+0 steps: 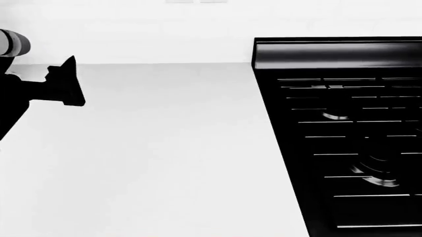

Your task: Pick and place the shaker into the drawer. Then close the cabinet.

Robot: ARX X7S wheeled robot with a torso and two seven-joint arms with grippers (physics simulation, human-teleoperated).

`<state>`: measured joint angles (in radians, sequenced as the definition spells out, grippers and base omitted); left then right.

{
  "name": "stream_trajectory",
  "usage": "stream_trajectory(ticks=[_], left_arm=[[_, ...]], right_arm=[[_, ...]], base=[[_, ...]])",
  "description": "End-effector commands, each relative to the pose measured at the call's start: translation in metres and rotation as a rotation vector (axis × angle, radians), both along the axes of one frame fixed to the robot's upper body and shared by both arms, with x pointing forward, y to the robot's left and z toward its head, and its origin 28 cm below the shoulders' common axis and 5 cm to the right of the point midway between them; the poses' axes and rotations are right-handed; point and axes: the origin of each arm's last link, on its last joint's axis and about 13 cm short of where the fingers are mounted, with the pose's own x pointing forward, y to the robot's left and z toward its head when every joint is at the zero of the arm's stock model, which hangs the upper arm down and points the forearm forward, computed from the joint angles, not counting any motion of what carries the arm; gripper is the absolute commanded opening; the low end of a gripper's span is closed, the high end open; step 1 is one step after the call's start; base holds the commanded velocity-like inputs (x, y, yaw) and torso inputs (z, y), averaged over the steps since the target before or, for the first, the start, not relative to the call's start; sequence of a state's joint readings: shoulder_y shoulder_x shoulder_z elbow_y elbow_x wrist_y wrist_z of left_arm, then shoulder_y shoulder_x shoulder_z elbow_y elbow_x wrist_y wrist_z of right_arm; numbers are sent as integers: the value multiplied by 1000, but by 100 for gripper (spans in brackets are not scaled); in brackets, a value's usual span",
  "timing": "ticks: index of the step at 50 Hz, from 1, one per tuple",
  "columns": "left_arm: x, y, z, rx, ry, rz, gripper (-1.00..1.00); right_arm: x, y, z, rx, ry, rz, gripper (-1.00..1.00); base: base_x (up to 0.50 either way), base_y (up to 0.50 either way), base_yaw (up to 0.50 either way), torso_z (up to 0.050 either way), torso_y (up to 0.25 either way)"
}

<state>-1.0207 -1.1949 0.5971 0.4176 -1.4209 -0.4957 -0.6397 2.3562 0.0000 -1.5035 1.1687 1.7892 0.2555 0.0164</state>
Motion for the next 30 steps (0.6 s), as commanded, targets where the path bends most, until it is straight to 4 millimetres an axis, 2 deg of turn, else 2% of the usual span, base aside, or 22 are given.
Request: stream_trajectory(ticks=[1, 13, 26, 30], left_arm=[[0, -2, 1, 6, -2, -12, 100], [-2, -3, 4, 7, 1, -1, 100], [-4, 0, 10, 23, 5, 46, 100], [-6, 0, 10, 28, 5, 53, 100]], right_arm=[[-1, -4, 4, -10, -15, -23, 100], [-30, -12, 40, 27, -281, -15, 100], [-61, -24, 59, 48, -341, 5, 100], [-71, -31, 56, 44, -352, -7, 100]], base=[[0, 0, 0, 0, 250], [0, 0, 0, 0, 250], [0, 0, 0, 0, 3], [0, 0, 0, 0, 0]])
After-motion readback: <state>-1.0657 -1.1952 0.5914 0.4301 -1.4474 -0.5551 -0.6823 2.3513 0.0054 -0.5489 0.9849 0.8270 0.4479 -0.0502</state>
